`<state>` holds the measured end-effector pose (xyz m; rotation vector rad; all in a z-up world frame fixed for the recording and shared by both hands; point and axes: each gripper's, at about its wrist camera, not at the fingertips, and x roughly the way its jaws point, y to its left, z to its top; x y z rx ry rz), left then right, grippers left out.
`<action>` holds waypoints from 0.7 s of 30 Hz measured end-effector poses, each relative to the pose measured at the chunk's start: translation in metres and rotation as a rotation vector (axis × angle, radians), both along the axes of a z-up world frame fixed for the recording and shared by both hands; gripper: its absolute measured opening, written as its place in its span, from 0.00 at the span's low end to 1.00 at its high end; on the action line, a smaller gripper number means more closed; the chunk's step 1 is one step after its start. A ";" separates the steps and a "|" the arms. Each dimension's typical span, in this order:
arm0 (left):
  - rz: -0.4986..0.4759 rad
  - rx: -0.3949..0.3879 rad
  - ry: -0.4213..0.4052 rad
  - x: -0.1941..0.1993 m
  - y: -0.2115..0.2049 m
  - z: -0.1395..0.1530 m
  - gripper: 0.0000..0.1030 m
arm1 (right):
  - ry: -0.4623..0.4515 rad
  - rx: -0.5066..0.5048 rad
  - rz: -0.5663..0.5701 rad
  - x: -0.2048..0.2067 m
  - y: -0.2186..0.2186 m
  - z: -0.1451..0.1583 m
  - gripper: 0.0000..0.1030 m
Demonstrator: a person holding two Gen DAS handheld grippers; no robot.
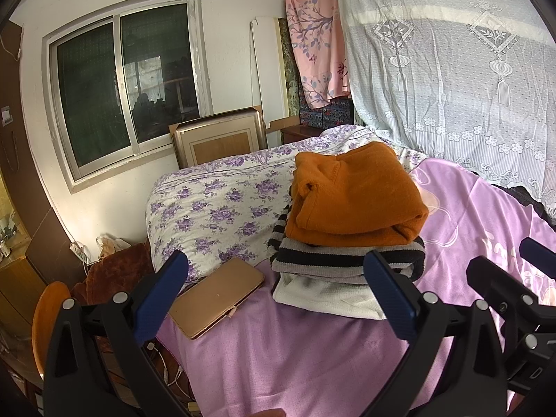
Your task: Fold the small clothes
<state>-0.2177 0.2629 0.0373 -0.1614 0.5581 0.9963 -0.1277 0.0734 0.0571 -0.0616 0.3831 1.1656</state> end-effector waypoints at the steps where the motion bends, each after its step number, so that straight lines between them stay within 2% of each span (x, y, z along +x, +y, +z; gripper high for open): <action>1: -0.001 -0.001 0.000 0.000 0.000 0.000 0.96 | 0.000 0.000 0.000 0.001 0.000 0.000 0.97; 13: -0.004 0.033 -0.008 -0.005 -0.004 -0.003 0.96 | -0.001 0.000 0.000 -0.001 0.000 0.000 0.97; 21: -0.016 -0.041 -0.012 -0.004 0.003 -0.006 0.96 | 0.001 0.000 -0.006 0.002 0.001 -0.001 0.97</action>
